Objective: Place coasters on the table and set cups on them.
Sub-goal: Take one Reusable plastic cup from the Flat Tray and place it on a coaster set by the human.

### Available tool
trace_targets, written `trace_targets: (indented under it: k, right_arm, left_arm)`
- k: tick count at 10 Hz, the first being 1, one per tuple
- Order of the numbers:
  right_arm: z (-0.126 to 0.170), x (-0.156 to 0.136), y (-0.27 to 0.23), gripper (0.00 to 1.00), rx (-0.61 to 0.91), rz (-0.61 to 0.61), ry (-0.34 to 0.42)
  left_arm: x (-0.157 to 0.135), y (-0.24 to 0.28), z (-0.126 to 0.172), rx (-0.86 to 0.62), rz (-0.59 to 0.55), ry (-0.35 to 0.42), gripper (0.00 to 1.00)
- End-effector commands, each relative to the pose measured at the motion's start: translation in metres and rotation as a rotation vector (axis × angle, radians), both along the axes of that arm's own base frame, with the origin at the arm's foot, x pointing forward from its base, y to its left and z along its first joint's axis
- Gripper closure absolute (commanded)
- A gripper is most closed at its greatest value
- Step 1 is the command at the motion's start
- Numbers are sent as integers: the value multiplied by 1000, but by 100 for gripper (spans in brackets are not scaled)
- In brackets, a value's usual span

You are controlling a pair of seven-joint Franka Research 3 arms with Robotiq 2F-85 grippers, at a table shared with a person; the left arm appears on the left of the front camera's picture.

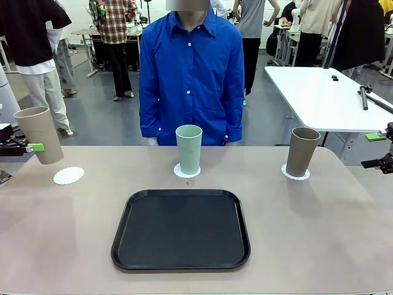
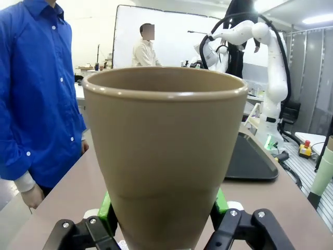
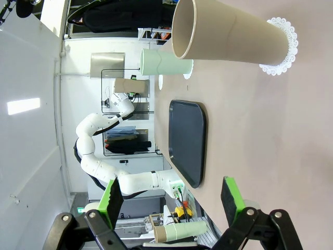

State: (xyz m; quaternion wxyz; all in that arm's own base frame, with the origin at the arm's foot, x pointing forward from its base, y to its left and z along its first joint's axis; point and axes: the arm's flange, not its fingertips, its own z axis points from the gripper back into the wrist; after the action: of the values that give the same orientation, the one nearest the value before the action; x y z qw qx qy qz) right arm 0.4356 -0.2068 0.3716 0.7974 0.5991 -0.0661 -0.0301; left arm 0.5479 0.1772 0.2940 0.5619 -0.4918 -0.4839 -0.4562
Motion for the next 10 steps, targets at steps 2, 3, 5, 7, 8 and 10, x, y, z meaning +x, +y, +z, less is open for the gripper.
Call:
trace_targets:
  k: [2, 3, 5, 7, 8, 10]
  right_arm:
    - [1, -1, 0, 0, 1, 1, 0]
    - [1, -1, 0, 0, 1, 1, 0]
    - [1, -1, 0, 0, 1, 1, 0]
    - [1, -1, 0, 0, 1, 1, 0]
    - [1, -1, 0, 0, 1, 1, 0]
    - [1, -1, 0, 0, 1, 1, 0]
  left_arm:
    - [9, -3, -16, 21, 23, -21, 16]
    - [11, -5, -23, 15, 35, -14, 16]
    - [19, -10, -38, 21, 49, -5, 16]
    - [21, -16, -52, 16, 59, -5, 16]
    - [24, -19, -56, 33, 50, -29, 16]
    - [27, -19, -63, 37, 57, -36, 16]
